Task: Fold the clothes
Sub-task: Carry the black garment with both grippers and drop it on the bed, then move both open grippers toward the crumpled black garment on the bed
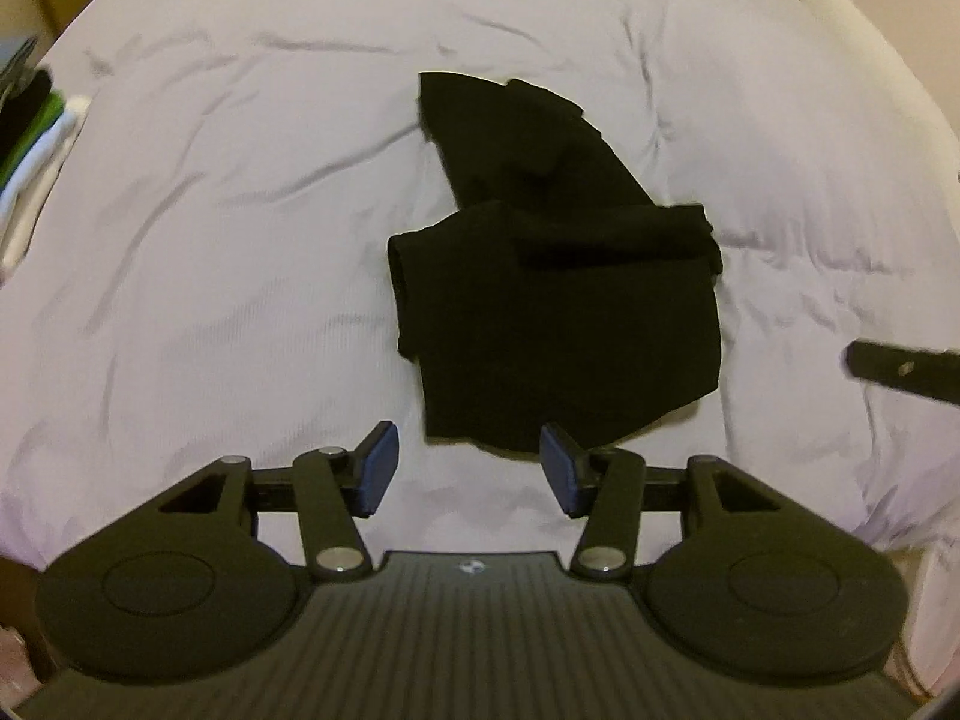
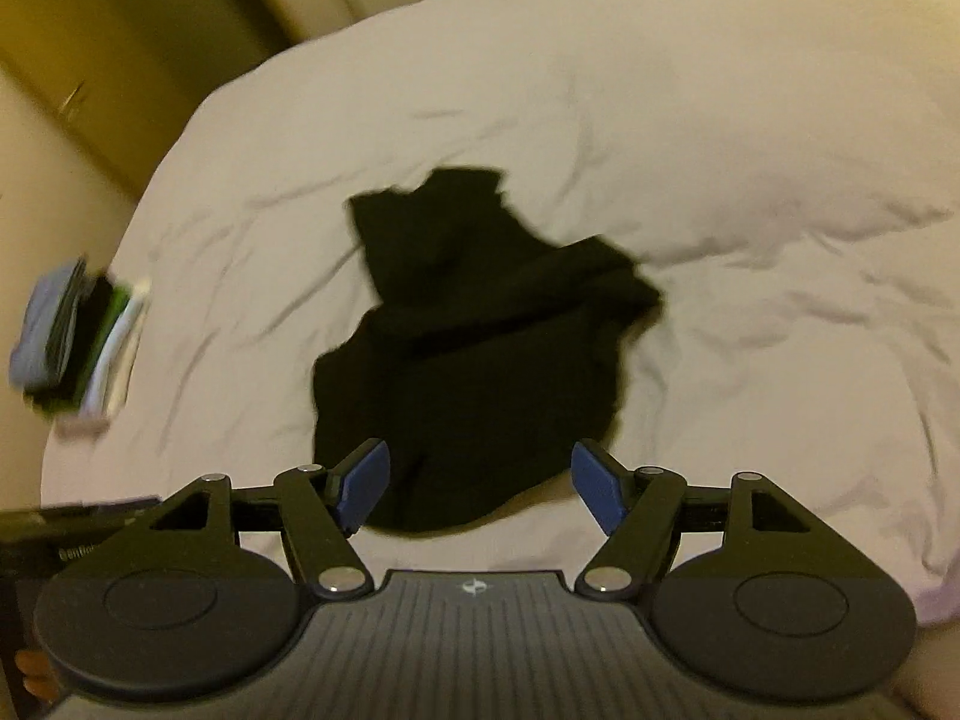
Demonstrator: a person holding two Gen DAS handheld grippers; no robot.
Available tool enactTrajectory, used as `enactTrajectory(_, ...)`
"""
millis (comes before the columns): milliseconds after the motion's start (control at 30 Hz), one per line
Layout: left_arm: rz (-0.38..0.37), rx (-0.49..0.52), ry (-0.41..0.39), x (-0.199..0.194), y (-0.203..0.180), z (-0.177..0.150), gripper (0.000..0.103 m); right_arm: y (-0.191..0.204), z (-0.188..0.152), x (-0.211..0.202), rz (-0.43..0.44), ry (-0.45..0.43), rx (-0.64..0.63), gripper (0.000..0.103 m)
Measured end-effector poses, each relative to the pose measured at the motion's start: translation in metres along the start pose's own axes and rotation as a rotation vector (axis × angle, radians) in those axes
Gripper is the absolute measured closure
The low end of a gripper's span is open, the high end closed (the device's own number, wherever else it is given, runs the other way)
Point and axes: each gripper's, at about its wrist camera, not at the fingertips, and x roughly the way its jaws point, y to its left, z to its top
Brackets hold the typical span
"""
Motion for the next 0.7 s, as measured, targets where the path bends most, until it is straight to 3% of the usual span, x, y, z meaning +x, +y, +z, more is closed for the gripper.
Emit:
enactTrajectory(267, 0.133, -0.08, -0.004, 0.011, -0.013, -0.037, 0.054, 0.007, -0.031, 0.039, 0.02, 0.074, -0.203, 0.03)
enactTrajectory(367, 0.152, -0.082, -0.01, 0.009, -0.025, -0.051, 0.053, -0.004, -0.046, 0.058, 0.024, 0.098, -0.213, 0.029)
enactTrajectory(700, 0.164, -0.111, -0.03, -0.004, -0.043, -0.08, 0.05, -0.021, -0.072, 0.054, 0.024, 0.108, -0.258, 0.029)
